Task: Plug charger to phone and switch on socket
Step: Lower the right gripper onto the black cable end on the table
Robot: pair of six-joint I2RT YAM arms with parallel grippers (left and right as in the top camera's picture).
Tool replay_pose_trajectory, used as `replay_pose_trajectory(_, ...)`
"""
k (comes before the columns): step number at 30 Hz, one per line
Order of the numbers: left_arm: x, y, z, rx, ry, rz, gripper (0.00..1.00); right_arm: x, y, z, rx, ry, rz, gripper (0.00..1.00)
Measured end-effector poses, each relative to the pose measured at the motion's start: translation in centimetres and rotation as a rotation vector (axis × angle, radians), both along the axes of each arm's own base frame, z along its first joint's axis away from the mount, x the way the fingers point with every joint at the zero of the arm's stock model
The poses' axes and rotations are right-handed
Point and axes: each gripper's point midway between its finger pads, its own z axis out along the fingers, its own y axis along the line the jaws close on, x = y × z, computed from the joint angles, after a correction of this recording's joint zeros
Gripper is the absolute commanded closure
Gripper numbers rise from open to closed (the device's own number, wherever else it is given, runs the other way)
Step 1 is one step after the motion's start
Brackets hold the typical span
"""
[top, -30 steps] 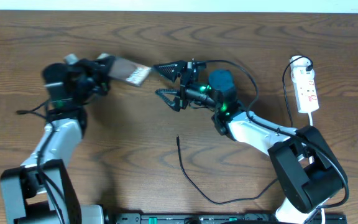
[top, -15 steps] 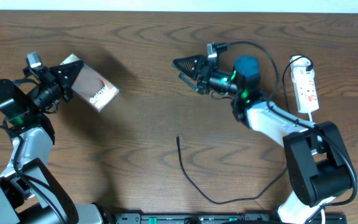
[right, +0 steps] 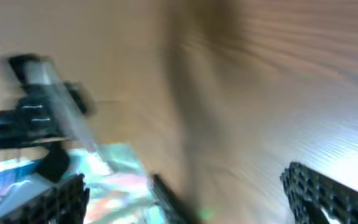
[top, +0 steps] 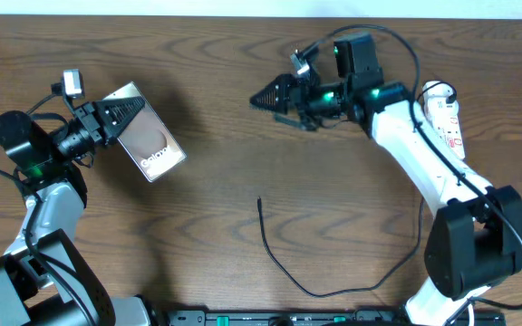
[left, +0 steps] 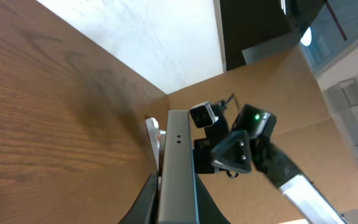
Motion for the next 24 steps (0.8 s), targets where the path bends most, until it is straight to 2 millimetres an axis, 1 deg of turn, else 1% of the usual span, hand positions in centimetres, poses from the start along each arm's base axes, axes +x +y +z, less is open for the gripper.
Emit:
replay_pose_trajectory(3,0.0,0.0,0.0,0.008,-0.012,-0.003,0.93,-0.5,-1.7,-1.3,-0.198,0.012,-0.039,0.01)
replay_pose_trajectory(5,0.0,0.0,0.0,0.014,-0.020,-0.003,0.92,-1.1,-2.5,-2.3,-0.324,0.008,-0.044,0.01)
replay_pose_trajectory(6,0.0,0.0,0.0,0.015,-0.023,-0.003,0.93,-1.6,-2.8,-2.8,-0.375,0.012,-0.041,0.01)
replay_pose_trajectory(7,0.0,0.0,0.0,0.017,-0.024,-0.003,0.93,-2.8,-3.2,-3.9,-0.477,0.025,-0.029,0.01)
replay_pose_trajectory(8,-0.1,0.0,0.0,0.018,-0.026,-0.004,0.93,-3.5,-3.2,-4.5,-0.531,0.024,-0.020,0.01)
replay_pose_trajectory(11,-0.1,0.0,0.0,0.018,-0.027,-0.005,0.93,-4.6,-2.9,-5.3,-0.619,0.031,-0.027,0.01)
replay_pose_trajectory(16,-0.1,0.0,-0.1,0.017,-0.023,-0.005,0.93,-6.0,-1.1,-7.2,-0.699,0.057,-0.031,0.01)
replay_pose_trajectory(19,-0.1,0.0,-0.1,0.017,-0.023,-0.005,0.92,-6.8,-0.6,-9.4,-0.747,0.105,-0.023,0.01)
replay_pose_trajectory(24,-0.1,0.0,-0.1,0.017,-0.022,-0.005,0.93,-8.5,-0.6,-13.4,-0.844,0.204,0.005,0.01)
